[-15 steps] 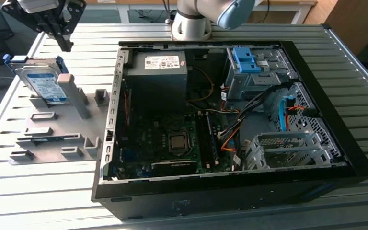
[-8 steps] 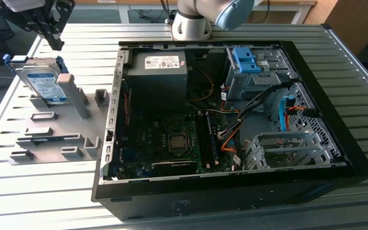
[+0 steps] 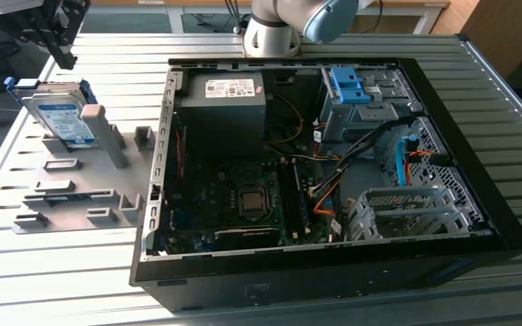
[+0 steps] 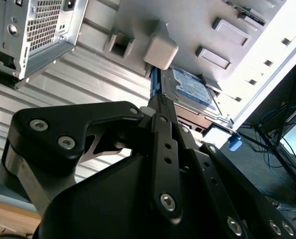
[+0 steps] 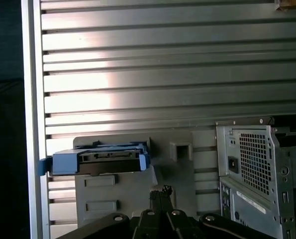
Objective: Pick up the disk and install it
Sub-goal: 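Reach for the disk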
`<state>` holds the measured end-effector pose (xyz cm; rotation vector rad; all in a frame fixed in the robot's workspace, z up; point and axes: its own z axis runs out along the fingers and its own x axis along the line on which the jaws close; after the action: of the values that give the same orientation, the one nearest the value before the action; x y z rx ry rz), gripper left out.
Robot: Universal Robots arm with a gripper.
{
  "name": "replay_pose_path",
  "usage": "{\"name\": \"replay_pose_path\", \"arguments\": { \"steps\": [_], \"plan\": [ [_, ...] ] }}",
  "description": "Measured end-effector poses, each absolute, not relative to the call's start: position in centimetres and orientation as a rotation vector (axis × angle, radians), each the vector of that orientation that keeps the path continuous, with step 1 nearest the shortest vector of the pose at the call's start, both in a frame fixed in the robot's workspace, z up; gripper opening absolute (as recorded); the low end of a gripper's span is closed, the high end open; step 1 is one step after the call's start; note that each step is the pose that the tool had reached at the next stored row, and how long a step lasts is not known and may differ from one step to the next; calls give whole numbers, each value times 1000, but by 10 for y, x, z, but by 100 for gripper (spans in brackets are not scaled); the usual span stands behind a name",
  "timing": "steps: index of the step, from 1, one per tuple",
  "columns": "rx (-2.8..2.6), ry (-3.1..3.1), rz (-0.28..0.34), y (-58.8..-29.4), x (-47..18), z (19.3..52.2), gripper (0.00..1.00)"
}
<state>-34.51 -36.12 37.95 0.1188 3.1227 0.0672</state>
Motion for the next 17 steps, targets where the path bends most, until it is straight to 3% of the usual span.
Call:
{"name": "replay_pose_path", "arguments": {
  "steps": [17],
  "plan": [
    [119, 3123, 67, -359, -358, 379, 11]
  ]
}}
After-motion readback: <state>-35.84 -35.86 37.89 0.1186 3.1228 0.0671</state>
